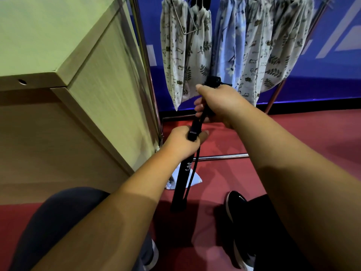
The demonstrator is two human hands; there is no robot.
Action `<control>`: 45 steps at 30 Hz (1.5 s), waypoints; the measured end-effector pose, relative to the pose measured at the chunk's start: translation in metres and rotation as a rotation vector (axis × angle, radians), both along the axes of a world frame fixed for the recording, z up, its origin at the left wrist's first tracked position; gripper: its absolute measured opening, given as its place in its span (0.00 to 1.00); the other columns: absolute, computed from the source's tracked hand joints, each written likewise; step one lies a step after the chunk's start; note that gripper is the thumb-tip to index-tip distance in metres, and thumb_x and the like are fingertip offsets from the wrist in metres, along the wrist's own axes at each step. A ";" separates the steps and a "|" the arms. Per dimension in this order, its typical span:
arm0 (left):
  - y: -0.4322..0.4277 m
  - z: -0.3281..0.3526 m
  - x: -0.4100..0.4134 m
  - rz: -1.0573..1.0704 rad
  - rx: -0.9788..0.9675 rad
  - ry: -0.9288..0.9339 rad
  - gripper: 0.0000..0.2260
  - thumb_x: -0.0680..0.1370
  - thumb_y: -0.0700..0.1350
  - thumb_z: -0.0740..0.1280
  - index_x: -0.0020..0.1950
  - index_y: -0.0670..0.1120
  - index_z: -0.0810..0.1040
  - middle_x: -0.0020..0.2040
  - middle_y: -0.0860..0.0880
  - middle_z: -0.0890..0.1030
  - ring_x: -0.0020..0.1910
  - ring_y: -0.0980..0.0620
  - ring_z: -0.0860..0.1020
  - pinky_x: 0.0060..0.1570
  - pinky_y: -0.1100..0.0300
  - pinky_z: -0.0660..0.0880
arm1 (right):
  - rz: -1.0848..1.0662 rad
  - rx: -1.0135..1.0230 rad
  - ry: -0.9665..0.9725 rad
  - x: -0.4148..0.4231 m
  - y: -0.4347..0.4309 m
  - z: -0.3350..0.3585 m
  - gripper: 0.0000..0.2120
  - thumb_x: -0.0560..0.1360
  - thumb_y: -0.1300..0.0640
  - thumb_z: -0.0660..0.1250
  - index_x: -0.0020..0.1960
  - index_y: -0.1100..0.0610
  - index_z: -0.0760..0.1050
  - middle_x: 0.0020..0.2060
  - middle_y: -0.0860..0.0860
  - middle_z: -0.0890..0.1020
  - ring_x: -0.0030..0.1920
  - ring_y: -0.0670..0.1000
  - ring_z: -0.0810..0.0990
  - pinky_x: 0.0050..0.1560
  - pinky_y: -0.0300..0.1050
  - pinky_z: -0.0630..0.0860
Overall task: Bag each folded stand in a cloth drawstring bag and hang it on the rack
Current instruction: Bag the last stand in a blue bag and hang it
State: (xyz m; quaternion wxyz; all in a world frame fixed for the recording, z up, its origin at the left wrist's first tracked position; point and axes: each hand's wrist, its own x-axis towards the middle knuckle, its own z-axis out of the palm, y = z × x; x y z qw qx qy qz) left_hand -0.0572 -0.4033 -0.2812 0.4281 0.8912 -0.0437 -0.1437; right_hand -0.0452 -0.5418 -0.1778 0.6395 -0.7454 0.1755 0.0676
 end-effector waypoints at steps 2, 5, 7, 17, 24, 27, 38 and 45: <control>0.000 0.000 -0.003 -0.031 -0.016 0.010 0.20 0.77 0.64 0.73 0.43 0.47 0.79 0.36 0.50 0.77 0.36 0.50 0.75 0.36 0.58 0.71 | -0.009 -0.111 0.022 0.000 -0.002 -0.002 0.25 0.86 0.41 0.60 0.53 0.63 0.78 0.43 0.60 0.87 0.43 0.61 0.89 0.50 0.58 0.87; -0.009 -0.003 -0.009 -0.076 -0.082 0.014 0.17 0.79 0.59 0.74 0.51 0.45 0.81 0.41 0.48 0.79 0.39 0.53 0.74 0.36 0.67 0.71 | 0.009 -0.573 0.013 -0.001 -0.003 -0.003 0.25 0.89 0.44 0.52 0.63 0.63 0.79 0.58 0.64 0.84 0.60 0.66 0.84 0.60 0.56 0.81; -0.018 0.004 -0.017 -0.053 -0.196 0.093 0.15 0.80 0.50 0.76 0.56 0.40 0.80 0.44 0.45 0.79 0.39 0.53 0.74 0.36 0.74 0.71 | -0.049 -0.661 0.059 -0.002 -0.003 -0.003 0.28 0.90 0.44 0.52 0.67 0.66 0.78 0.61 0.65 0.83 0.62 0.65 0.82 0.56 0.50 0.75; -0.027 0.008 -0.024 -0.277 -0.017 0.053 0.13 0.80 0.52 0.75 0.44 0.50 0.73 0.37 0.50 0.75 0.37 0.48 0.73 0.42 0.54 0.71 | 0.048 -0.603 -0.082 -0.006 -0.003 -0.003 0.20 0.88 0.48 0.58 0.51 0.63 0.78 0.40 0.59 0.87 0.39 0.57 0.88 0.46 0.49 0.85; 0.002 0.021 0.016 -0.127 -0.026 0.072 0.20 0.71 0.43 0.69 0.63 0.49 0.76 0.51 0.46 0.86 0.44 0.43 0.83 0.48 0.44 0.81 | 0.231 -0.691 -0.068 -0.011 -0.010 -0.004 0.23 0.87 0.46 0.61 0.38 0.57 0.75 0.32 0.53 0.86 0.34 0.51 0.85 0.33 0.38 0.76; 0.006 0.025 0.030 -0.001 -0.364 0.058 0.34 0.71 0.39 0.67 0.78 0.54 0.70 0.64 0.52 0.83 0.46 0.50 0.82 0.46 0.55 0.80 | 0.303 -0.609 -0.093 -0.015 -0.015 -0.007 0.16 0.86 0.48 0.66 0.41 0.52 0.76 0.30 0.49 0.84 0.25 0.43 0.81 0.23 0.32 0.69; 0.004 0.027 0.033 0.146 -0.576 -0.061 0.08 0.81 0.37 0.73 0.60 0.42 0.86 0.42 0.47 0.85 0.39 0.56 0.81 0.44 0.62 0.80 | 0.047 -0.202 -0.084 -0.008 -0.018 -0.026 0.13 0.81 0.48 0.73 0.46 0.58 0.82 0.38 0.55 0.84 0.37 0.57 0.83 0.49 0.64 0.86; 0.006 0.034 0.026 0.172 -0.562 -0.043 0.07 0.79 0.35 0.74 0.52 0.46 0.86 0.32 0.54 0.81 0.27 0.60 0.75 0.34 0.66 0.75 | 0.038 -0.148 -0.055 -0.005 -0.009 -0.033 0.20 0.69 0.45 0.75 0.51 0.60 0.84 0.46 0.61 0.87 0.43 0.65 0.86 0.39 0.55 0.79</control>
